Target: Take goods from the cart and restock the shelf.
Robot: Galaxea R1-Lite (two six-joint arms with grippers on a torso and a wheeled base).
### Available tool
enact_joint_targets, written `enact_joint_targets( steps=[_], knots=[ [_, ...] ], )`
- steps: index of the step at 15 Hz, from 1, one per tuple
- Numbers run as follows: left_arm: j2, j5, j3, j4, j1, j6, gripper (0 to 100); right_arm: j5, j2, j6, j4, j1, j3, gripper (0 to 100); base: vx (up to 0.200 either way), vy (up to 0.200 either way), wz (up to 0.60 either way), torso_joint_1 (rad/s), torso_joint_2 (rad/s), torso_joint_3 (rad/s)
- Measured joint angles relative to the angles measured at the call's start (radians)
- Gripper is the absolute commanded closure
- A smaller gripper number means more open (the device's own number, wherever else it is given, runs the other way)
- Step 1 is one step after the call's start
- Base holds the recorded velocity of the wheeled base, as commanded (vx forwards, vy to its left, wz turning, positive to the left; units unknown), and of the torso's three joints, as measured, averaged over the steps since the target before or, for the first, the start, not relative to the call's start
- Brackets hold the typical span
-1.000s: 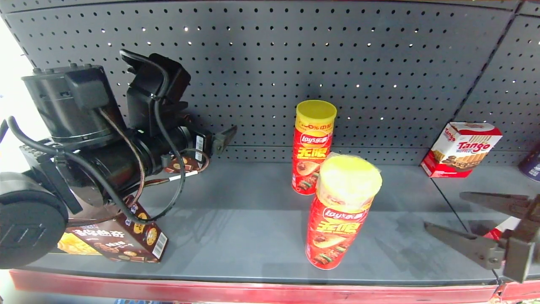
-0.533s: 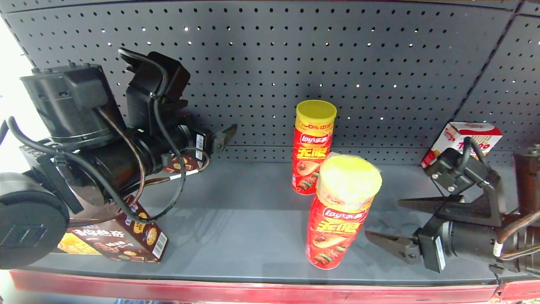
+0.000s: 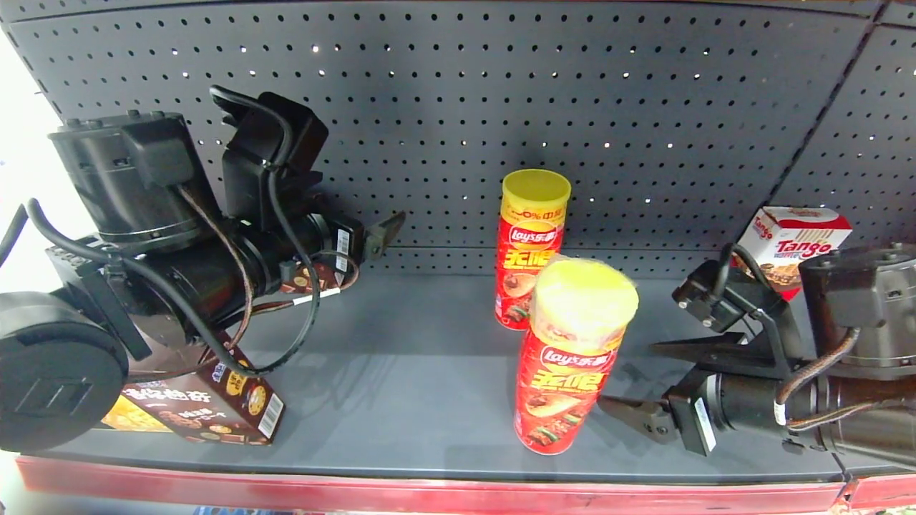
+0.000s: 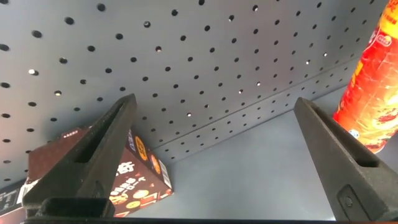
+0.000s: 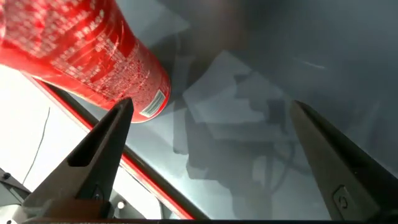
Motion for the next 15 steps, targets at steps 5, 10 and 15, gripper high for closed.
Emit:
enact_joint_targets(
  steps=[5, 10, 15],
  knots=[
    [0.008, 0.000, 0.002, -0.015, 0.000, 0.000, 0, 0.000, 0.041, -0.014, -0.002, 0.010, -0.028, 0, 0.000, 0.000, 0.00, 0.000, 0.00, 0.000],
    [0.014, 0.000, 0.002, -0.014, 0.000, 0.000, 0, 0.001, 0.071, -0.026, -0.005, 0.011, -0.049, 0, 0.000, 0.000, 0.00, 0.000, 0.00, 0.000],
    [0.017, 0.000, 0.000, -0.014, 0.000, 0.000, 0, 0.003, 0.088, -0.026, -0.013, 0.021, -0.054, 0, 0.000, 0.000, 0.00, 0.000, 0.00, 0.000]
  ],
)
